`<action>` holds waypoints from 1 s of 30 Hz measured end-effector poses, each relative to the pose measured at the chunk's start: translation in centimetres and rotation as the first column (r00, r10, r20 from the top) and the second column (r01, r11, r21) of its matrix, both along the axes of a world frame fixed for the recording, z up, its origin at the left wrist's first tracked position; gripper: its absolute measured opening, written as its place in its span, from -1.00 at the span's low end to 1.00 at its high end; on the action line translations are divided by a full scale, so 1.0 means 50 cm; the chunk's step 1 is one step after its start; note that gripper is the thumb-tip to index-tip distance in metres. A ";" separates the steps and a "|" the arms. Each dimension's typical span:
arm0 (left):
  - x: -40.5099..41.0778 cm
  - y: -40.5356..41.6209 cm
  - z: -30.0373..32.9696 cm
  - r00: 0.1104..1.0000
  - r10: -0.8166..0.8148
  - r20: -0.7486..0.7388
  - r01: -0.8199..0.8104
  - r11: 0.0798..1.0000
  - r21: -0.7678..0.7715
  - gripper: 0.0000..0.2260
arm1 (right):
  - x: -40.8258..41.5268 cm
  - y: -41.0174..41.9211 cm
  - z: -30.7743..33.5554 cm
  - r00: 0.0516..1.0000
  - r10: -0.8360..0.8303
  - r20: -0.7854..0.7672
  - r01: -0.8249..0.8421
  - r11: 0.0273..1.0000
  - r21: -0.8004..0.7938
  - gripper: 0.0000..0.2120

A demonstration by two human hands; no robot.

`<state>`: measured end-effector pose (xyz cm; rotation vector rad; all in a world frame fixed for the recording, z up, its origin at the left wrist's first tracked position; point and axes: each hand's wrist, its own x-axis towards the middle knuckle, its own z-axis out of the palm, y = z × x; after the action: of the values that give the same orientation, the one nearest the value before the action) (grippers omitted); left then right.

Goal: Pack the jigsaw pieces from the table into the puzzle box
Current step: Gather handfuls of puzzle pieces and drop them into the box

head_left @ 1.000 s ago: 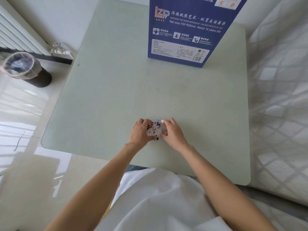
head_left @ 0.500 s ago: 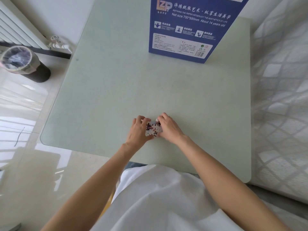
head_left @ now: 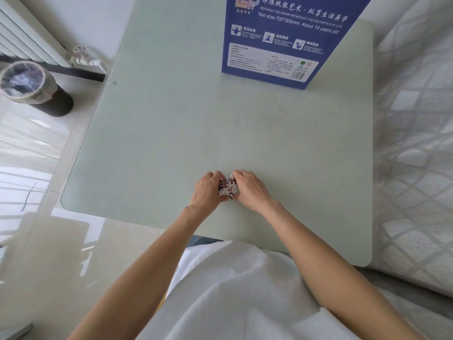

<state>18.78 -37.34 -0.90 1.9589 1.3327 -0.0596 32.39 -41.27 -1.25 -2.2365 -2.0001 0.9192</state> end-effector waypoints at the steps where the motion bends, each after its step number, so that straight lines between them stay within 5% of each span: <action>1: -0.001 -0.001 -0.001 1.000 -0.003 0.007 0.003 1.000 -0.003 -0.57 | -0.001 -0.001 -0.002 1.000 -0.006 -0.003 0.006 1.000 -0.002 -0.62; 20: -0.016 0.008 -0.013 0.995 -0.040 0.089 0.041 0.999 -0.009 -0.75 | -0.011 -0.006 -0.001 0.988 -0.118 -0.102 0.114 0.993 -0.036 -0.61; 30: -0.027 0.014 -0.007 0.989 -0.086 0.123 0.092 0.995 -0.045 -0.88 | 0.002 -0.018 0.009 0.979 -0.080 -0.189 0.087 0.996 0.025 -0.86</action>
<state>17.43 -36.63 -1.27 1.9471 1.1547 -0.0168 32.49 -42.16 -0.80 -2.1097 -1.8138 1.0380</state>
